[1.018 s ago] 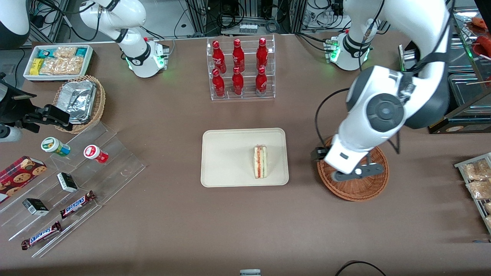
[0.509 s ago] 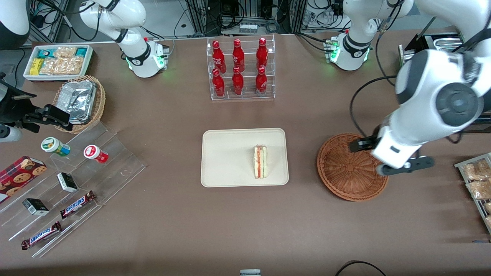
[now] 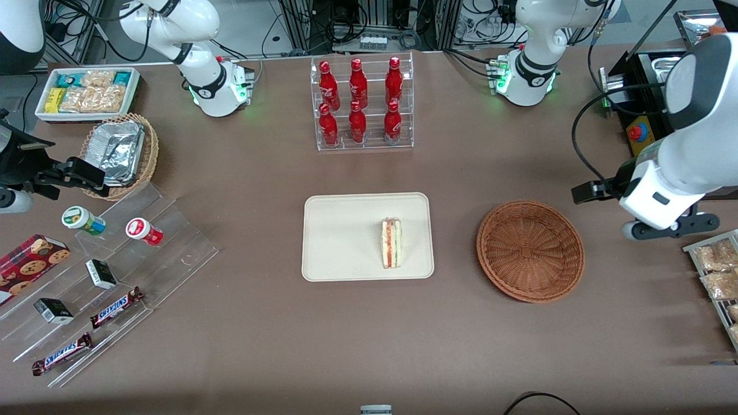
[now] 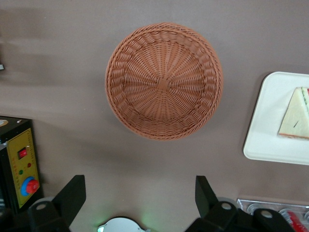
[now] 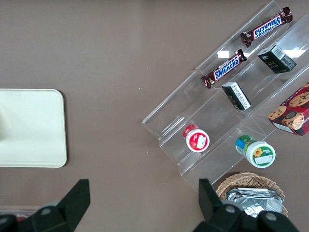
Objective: Place sandwich from basket to tray
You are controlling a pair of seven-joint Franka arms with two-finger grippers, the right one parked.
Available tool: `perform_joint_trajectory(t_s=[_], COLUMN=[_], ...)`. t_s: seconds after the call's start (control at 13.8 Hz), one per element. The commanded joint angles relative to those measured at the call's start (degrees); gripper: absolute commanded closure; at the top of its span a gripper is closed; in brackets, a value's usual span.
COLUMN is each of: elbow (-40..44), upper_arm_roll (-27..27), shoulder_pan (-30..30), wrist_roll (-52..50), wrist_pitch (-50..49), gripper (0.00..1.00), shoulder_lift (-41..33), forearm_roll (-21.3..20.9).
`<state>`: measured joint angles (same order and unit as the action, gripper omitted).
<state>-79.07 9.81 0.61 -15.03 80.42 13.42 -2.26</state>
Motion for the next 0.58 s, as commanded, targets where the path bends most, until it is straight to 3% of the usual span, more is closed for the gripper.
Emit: perform_joint_trajectory(t_s=[0.0,0.51], elbow=[-5.47,-15.14], upper_arm_roll=[0.38,-0.06], shoulder_pan=[2.20,1.94], wrist_roll=[4.21,5.36], wrist_pitch=[-0.61,0.09], gripper=[0.00,0.00], shoulder_lift=[-5.59,-14.20], forearm_roll=[0.77,0.68])
